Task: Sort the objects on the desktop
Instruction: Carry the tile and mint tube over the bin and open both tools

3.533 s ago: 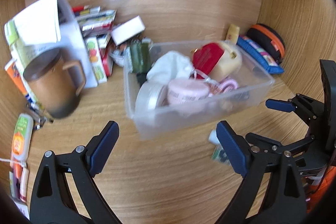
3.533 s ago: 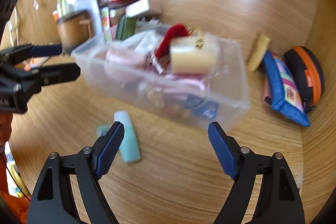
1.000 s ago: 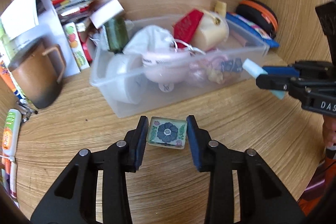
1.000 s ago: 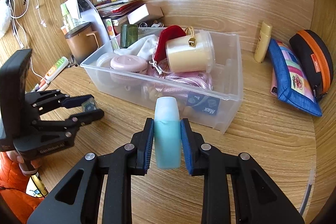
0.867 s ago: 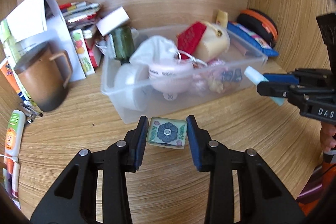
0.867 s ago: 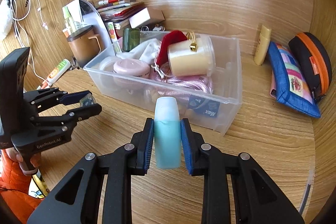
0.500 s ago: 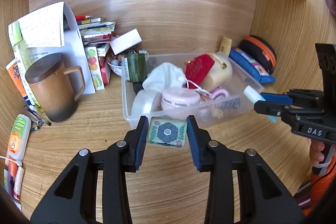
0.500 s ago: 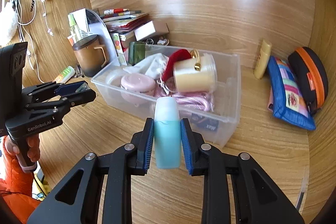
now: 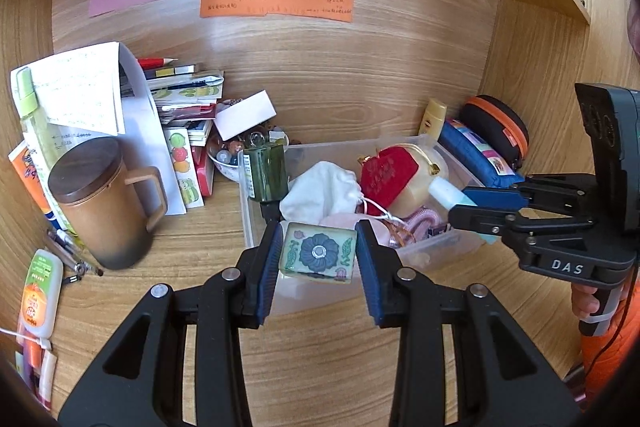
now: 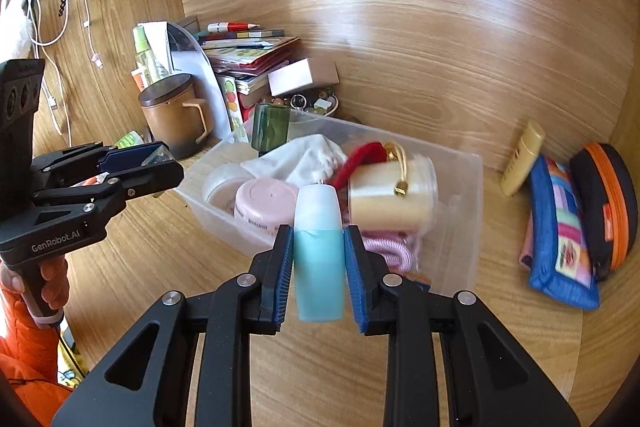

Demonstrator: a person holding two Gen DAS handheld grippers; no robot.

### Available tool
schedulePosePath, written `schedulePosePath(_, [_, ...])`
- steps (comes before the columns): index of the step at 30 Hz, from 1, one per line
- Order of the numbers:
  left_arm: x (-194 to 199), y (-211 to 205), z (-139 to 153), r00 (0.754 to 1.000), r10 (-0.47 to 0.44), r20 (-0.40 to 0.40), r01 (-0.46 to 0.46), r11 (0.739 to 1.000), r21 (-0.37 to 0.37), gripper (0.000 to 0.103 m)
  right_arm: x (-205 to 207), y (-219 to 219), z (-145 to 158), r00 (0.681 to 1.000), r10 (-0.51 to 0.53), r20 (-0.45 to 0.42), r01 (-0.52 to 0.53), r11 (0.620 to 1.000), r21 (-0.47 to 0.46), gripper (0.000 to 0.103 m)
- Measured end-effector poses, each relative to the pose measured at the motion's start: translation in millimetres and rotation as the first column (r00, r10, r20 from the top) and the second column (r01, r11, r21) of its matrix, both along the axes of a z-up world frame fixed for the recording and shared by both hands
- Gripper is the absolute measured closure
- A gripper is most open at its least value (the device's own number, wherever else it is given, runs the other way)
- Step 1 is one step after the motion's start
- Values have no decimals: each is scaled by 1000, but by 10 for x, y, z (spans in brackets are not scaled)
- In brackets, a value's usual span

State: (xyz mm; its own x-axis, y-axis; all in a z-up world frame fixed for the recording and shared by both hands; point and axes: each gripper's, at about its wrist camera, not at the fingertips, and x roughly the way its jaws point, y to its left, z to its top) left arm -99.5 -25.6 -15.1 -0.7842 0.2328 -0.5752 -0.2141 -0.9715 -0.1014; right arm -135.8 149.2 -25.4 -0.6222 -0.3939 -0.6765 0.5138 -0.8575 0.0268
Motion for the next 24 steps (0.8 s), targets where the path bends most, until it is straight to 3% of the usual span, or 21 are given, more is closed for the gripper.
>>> schedulePosePath(24, [-655, 207, -135, 996, -19, 88, 21, 1000, -21, 67, -479, -331, -193, 999, 41, 15, -42, 995, 93, 80])
